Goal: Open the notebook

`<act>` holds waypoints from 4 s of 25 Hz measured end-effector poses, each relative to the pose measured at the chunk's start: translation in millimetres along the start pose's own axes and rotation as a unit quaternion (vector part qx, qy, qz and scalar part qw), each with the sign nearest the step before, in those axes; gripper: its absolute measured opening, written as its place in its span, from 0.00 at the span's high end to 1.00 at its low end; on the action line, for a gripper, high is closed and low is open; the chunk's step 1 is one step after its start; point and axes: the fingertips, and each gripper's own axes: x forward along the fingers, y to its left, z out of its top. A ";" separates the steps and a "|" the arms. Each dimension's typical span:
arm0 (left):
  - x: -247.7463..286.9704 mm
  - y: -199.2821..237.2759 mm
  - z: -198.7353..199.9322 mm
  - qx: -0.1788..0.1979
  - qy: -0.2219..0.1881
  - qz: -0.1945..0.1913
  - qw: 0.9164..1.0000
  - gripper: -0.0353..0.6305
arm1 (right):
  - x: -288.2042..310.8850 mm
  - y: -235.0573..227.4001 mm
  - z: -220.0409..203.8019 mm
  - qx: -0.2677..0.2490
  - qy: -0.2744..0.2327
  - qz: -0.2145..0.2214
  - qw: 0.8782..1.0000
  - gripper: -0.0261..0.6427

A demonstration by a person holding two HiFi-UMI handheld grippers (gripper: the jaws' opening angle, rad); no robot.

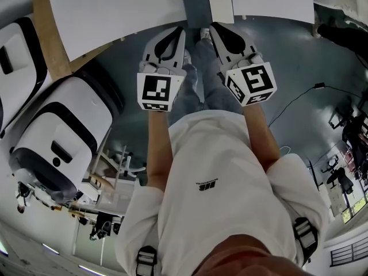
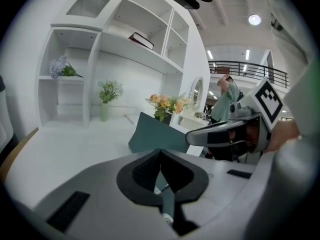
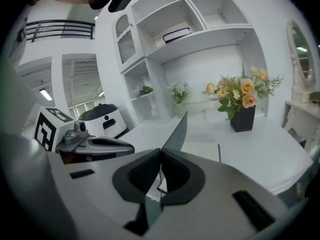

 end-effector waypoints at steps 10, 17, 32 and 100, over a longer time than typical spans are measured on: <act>-28.4 22.8 -4.5 -0.017 -0.010 0.036 0.999 0.95 | 15.2 33.8 11.2 -0.030 -0.001 0.035 0.999 0.95; -46.8 36.7 -11.0 -0.031 -0.017 0.060 0.998 0.95 | 30.5 58.6 11.8 -0.049 0.005 0.063 0.997 0.95; -65.1 66.9 -24.5 -0.063 -0.026 0.104 0.992 0.95 | 67.9 99.7 -0.3 -0.071 0.035 0.125 0.989 0.95; -80.8 139.8 -97.5 -0.145 -0.016 0.208 0.967 0.95 | 168.3 158.6 -97.2 -0.100 0.153 0.216 0.959 0.89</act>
